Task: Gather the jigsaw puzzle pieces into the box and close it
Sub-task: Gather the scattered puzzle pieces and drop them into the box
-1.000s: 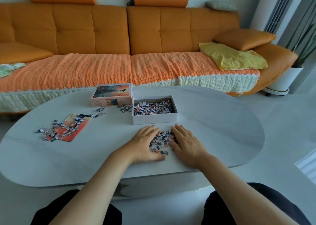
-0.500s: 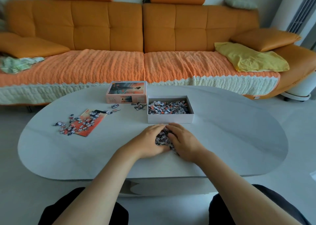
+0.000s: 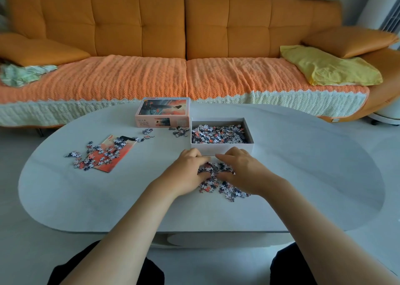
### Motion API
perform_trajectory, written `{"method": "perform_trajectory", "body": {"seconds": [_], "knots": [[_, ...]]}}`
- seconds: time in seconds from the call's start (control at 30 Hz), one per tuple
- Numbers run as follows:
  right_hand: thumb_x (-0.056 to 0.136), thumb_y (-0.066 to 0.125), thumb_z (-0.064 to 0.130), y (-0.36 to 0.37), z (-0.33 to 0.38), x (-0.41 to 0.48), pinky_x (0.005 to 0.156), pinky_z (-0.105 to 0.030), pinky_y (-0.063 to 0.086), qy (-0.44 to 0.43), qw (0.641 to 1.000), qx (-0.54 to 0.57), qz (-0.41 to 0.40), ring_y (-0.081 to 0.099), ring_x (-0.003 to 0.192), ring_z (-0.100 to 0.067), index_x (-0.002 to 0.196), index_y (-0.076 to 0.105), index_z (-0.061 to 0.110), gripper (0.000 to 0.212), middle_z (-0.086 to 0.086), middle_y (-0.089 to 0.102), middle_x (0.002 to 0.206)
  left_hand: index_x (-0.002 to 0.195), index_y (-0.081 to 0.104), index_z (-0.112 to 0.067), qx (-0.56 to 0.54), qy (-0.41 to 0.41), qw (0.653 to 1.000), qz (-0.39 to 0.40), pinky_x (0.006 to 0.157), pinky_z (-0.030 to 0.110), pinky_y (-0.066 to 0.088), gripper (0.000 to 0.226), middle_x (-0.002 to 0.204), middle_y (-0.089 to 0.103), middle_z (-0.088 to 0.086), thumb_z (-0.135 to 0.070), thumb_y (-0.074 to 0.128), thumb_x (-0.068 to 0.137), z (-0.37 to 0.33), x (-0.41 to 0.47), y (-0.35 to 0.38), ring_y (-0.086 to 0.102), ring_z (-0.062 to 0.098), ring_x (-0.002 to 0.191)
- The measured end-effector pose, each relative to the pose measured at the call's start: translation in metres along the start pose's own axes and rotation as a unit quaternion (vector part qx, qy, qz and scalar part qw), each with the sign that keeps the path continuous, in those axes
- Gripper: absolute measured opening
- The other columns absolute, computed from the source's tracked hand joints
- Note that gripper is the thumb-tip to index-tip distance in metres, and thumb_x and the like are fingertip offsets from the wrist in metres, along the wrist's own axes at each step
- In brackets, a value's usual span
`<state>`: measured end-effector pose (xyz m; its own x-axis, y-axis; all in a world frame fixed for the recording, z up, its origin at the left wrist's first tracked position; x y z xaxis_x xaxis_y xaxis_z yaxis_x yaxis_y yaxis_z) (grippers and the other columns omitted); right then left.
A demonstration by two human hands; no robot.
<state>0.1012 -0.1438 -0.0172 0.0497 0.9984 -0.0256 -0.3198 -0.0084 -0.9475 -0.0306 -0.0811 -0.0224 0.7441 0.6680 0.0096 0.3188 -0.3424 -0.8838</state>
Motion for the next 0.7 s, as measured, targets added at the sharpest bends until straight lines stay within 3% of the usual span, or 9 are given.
{"method": "perform_trajectory", "body": {"seconds": [0.13, 0.3, 0.53, 0.6, 0.7], "knots": [[0.087, 0.064, 0.046, 0.0, 0.011, 0.011, 0.091, -0.036, 0.048, -0.005, 1.0, 0.012, 0.001, 0.052, 0.103, -0.019, 0.127, 0.06, 0.034, 0.042, 0.003, 0.048, 0.114, 0.122, 0.066, -0.028, -0.035, 0.002, 0.999, -0.012, 0.089, 0.034, 0.047, 0.032, 0.102, 0.05, -0.004, -0.027, 0.067, 0.09, 0.0, 0.005, -0.005, 0.051, 0.012, 0.099], [0.084, 0.071, 0.032, -0.006, 0.009, 0.018, 0.079, -0.032, 0.052, 0.011, 0.998, 0.056, -0.015, 0.057, 0.085, -0.014, 0.102, 0.073, 0.028, 0.018, 0.005, 0.054, 0.098, 0.101, 0.071, -0.023, -0.058, 0.001, 0.998, -0.028, 0.081, 0.029, 0.049, 0.018, 0.1, 0.055, -0.006, -0.016, 0.074, 0.084, 0.001, 0.009, -0.011, 0.057, 0.011, 0.085], [0.084, 0.071, 0.021, -0.013, 0.008, 0.024, 0.053, -0.01, 0.042, 0.02, 0.995, 0.094, -0.021, 0.06, 0.067, -0.01, 0.092, 0.076, 0.028, 0.011, 0.01, 0.067, 0.077, 0.091, 0.073, -0.023, -0.115, -0.022, 0.992, -0.052, 0.066, 0.02, 0.045, 0.01, 0.081, 0.065, -0.014, -0.016, 0.072, 0.085, 0.003, 0.011, -0.019, 0.061, 0.002, 0.074], [0.085, 0.072, 0.023, -0.024, 0.01, 0.024, 0.057, -0.015, 0.047, 0.02, 0.993, 0.112, -0.04, 0.061, 0.066, -0.009, 0.093, 0.077, 0.026, 0.01, 0.01, 0.067, 0.078, 0.091, 0.073, -0.025, -0.141, -0.023, 0.987, -0.068, 0.063, 0.016, 0.04, 0.009, 0.081, 0.066, -0.015, -0.017, 0.071, 0.086, 0.002, 0.013, -0.027, 0.06, -0.001, 0.073], [0.085, 0.073, 0.024, -0.048, 0.013, 0.027, 0.067, -0.031, 0.053, 0.013, 0.985, 0.138, -0.103, 0.057, 0.062, -0.007, 0.094, 0.076, 0.024, 0.009, 0.008, 0.065, 0.081, 0.089, 0.072, -0.03, -0.163, -0.008, 0.98, -0.118, 0.063, 0.02, 0.042, 0.008, 0.08, 0.066, -0.016, -0.022, 0.071, 0.087, -0.003, 0.021, -0.045, 0.058, -0.001, 0.073]]}}
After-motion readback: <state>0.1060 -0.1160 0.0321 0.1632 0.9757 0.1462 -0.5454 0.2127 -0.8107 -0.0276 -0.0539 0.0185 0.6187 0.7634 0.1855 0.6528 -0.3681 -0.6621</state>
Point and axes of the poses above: each hand's wrist, its own x-axis towards the middle knuckle, its own y-axis out of the palm, z = x × y, the point moved 7 cm from there along x, towards the middle knuckle
